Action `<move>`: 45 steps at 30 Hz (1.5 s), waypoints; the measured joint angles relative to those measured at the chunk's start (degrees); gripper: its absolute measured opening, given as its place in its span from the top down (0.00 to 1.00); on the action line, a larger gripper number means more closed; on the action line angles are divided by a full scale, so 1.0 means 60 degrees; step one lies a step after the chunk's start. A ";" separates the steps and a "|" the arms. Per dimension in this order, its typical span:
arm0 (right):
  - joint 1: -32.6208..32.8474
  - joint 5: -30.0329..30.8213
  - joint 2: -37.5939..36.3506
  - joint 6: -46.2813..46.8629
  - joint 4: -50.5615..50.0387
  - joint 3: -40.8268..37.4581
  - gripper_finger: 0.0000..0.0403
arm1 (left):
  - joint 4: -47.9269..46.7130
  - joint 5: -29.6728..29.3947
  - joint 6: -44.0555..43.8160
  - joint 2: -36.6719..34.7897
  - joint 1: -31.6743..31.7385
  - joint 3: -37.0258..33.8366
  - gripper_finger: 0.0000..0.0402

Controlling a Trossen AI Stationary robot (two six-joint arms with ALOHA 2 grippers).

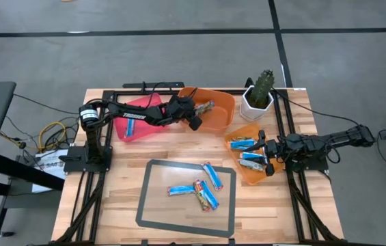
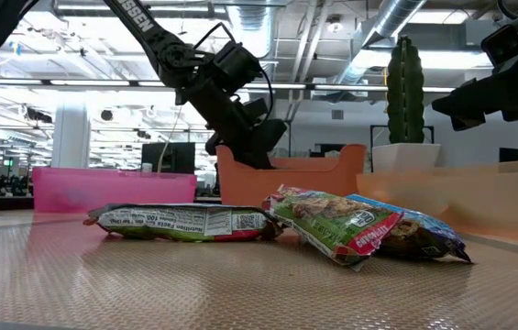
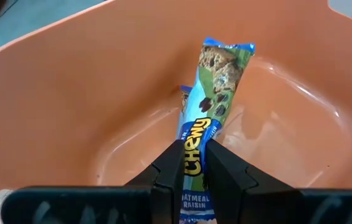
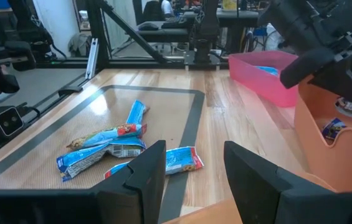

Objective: Pick and place Granola Bars by type
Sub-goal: Put the blue granola bar into the orange bin, then put the red granola bar into the red bin

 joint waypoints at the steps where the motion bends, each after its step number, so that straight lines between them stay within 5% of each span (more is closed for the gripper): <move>1: 0.0000 0.0000 0.0000 0.0000 -0.0004 0.0000 0.62 | 0.0002 0.0002 0.0052 0.0001 0.0000 0.0000 0.87; 9: 0.0002 0.0000 0.0000 0.0000 -0.0003 0.0000 0.62 | 0.0008 0.0415 0.0397 0.0000 0.0007 -0.0007 0.84; 22: 0.0003 0.0000 0.0000 0.0000 -0.0004 0.0000 0.62 | 0.0488 0.0479 0.1128 -0.0002 0.0031 -0.0013 0.54; 32: 0.0004 0.0004 0.0001 -0.0004 0.0000 0.0000 0.62 | 0.2140 0.0463 0.3513 -0.0214 -0.0366 -0.0018 0.56; 45: 0.0000 0.0004 0.0004 0.0000 0.0000 0.0000 0.62 | 0.2095 0.0295 0.5212 -0.0719 -0.1196 -0.0015 0.58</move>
